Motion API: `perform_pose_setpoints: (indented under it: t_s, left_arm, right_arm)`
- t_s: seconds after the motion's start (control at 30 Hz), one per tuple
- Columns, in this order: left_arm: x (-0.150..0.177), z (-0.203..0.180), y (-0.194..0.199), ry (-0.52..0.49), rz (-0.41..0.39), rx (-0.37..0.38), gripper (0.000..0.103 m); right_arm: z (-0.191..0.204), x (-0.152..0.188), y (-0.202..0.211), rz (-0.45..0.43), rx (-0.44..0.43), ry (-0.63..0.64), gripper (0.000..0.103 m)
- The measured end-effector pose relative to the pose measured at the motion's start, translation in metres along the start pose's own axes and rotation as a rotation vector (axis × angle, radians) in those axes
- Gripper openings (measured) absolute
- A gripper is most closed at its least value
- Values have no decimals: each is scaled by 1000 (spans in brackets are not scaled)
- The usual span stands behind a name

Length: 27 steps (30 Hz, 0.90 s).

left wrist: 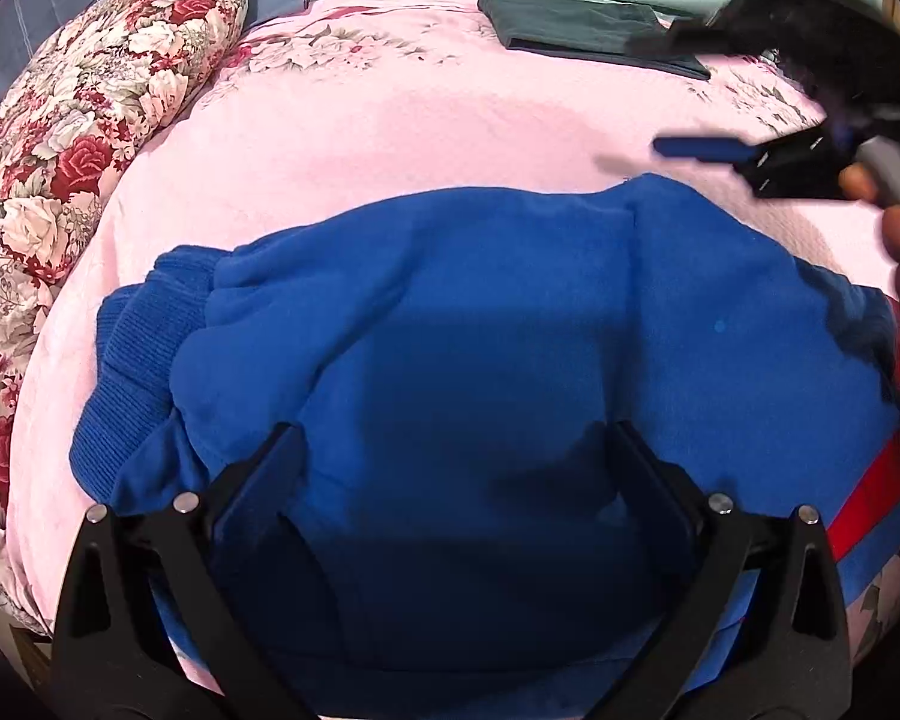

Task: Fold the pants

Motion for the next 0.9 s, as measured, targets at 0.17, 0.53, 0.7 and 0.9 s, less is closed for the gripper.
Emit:
perform_pose_setpoints:
  t_s: [0.17,0.53,0.7,0.9]
  left_arm:
    - [-2,3,5,17,-7,-1,101]
    - [-20,90,12,229,-31,-72,101]
    - [-13,110,-28,339,55,-82,101]
    - [-24,83,47,243,-120,-115,101]
  right_arm:
    - [17,30,-15,100,135,59,58]
    - [18,49,-12,-45,280,131,30]
    - [0,59,-11,-64,350,99,35]
    - [7,114,159,-448,423,227,68]
Point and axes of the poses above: each gripper's, at about its wrist camera, not at the fingertips, and y roughly against the way its jaws point, z to its left, x to its underside, the point moved 4 cm from there along -y, roughly the way its jaws point, and after that the axes turned 8 degrees about -y, right-handed, at the moved point
